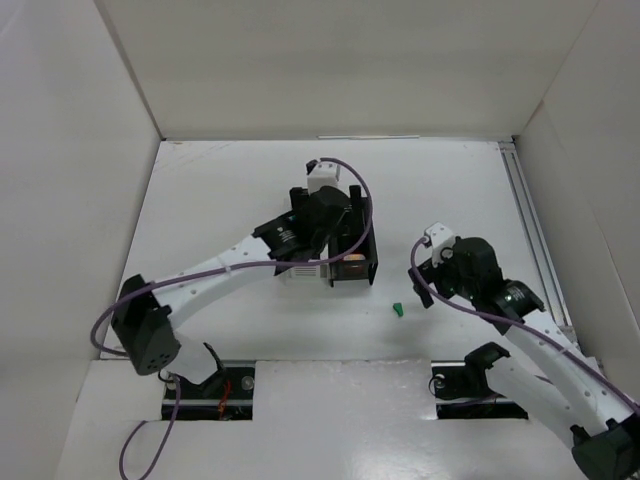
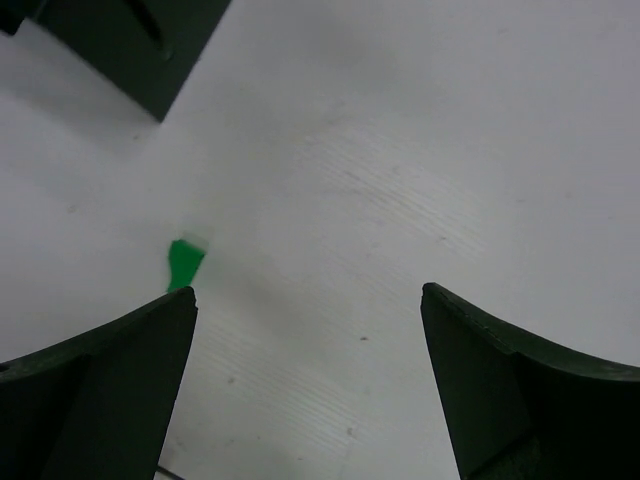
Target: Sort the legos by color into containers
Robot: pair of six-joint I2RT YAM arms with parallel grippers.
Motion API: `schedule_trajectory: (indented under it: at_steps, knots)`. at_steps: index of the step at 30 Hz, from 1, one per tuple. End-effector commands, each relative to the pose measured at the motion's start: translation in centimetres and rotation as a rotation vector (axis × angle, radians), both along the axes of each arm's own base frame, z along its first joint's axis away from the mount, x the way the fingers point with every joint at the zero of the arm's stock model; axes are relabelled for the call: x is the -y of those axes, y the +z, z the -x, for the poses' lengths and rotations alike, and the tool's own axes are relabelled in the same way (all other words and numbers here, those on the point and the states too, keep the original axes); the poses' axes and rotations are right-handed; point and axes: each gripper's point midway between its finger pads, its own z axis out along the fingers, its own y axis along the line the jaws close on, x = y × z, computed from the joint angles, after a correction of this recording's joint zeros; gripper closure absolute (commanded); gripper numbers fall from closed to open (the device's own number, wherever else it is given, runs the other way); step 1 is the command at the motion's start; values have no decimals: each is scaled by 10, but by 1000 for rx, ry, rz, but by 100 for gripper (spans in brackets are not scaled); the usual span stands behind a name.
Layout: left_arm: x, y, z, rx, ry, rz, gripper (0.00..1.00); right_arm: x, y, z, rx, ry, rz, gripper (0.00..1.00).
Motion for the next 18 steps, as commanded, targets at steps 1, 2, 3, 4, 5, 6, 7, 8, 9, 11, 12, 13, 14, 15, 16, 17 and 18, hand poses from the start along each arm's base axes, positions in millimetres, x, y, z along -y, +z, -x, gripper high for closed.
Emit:
schedule_trajectory:
  at_steps: [1,2,3,4,5,6,7,8,9,11,12,13,14,15,16,17,18]
  knots:
    - [-18,42,32,76,-9,100,0,-41,-20,13,-56,88,-128,3]
    - [-20,42,41,72,-22,117,0,-56,-23,18,-59,136,-145,3]
    - [-23,43,47,80,-33,130,0,-60,-38,24,-96,134,-145,4]
    - [-29,29,54,52,-31,133,0,-65,-44,26,-104,140,-144,6]
    - [-36,36,62,61,-38,169,0,-71,-49,28,-114,157,-146,6]
    - [-41,33,65,58,-34,177,0,-84,-47,28,-91,196,-161,8]
    - [-42,30,71,53,-39,184,0,-88,-57,30,-123,198,-156,11]
    - [-51,23,77,37,-29,191,0,-89,-65,31,-132,200,-142,13]
    - [-54,19,80,29,-24,192,0,-93,-67,28,-130,196,-142,16]
    - [-63,10,84,8,-2,182,0,-93,-80,29,-169,158,-112,27]
    - [-69,8,87,-6,19,187,0,-88,-84,25,-167,121,-91,30]
    - [-73,2,87,-16,39,171,0,-85,-89,24,-170,99,-84,32]
    - [-76,4,89,-18,44,183,0,-81,-95,25,-187,65,-79,35]
    - [-80,2,90,-19,56,183,0,-75,-97,22,-178,25,-62,35]
    - [-82,-5,92,-33,63,175,0,-72,-101,22,-181,8,-54,37]
    - [-83,-2,93,-28,62,184,0,-70,-104,22,-190,-20,-53,41]
    - [-83,-7,93,-37,68,183,0,-67,-107,22,-189,-36,-52,47]
